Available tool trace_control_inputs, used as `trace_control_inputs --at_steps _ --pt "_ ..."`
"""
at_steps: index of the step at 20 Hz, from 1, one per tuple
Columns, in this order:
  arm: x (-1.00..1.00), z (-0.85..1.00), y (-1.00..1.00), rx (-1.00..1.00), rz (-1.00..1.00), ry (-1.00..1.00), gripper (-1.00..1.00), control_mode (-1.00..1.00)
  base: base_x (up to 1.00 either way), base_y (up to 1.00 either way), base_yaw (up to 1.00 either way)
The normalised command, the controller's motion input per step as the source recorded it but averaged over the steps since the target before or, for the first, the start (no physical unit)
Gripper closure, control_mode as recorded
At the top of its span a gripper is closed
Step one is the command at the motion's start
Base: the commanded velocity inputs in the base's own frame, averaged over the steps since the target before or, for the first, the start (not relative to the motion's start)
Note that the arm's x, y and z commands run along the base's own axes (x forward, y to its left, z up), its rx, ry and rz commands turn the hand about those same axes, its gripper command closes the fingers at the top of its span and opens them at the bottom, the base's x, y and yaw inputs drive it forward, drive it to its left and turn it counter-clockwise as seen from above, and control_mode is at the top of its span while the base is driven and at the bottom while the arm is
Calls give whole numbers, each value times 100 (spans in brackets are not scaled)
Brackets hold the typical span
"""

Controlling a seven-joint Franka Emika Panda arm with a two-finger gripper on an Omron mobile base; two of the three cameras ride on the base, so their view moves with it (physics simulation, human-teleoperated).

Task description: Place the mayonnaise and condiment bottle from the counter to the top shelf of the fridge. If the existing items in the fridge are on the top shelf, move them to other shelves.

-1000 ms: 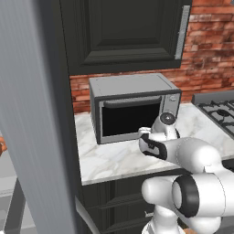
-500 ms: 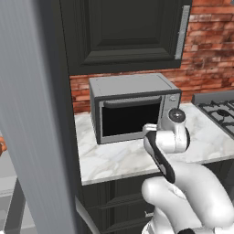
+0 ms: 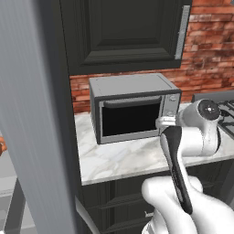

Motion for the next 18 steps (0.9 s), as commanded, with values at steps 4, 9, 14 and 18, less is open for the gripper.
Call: trace_control_inputs --at_steps 4,9,14,18 --pt "-100 100 0 -5 11 -18 100 -100 0 0 0" --pt "-100 84 0 -4 9 -16 100 -100 0 0 0" --pt "-88 32 0 -2 3 -6 100 -100 0 0 0" --pt "-25 0 0 0 1 -5 100 100 -75 0 4"
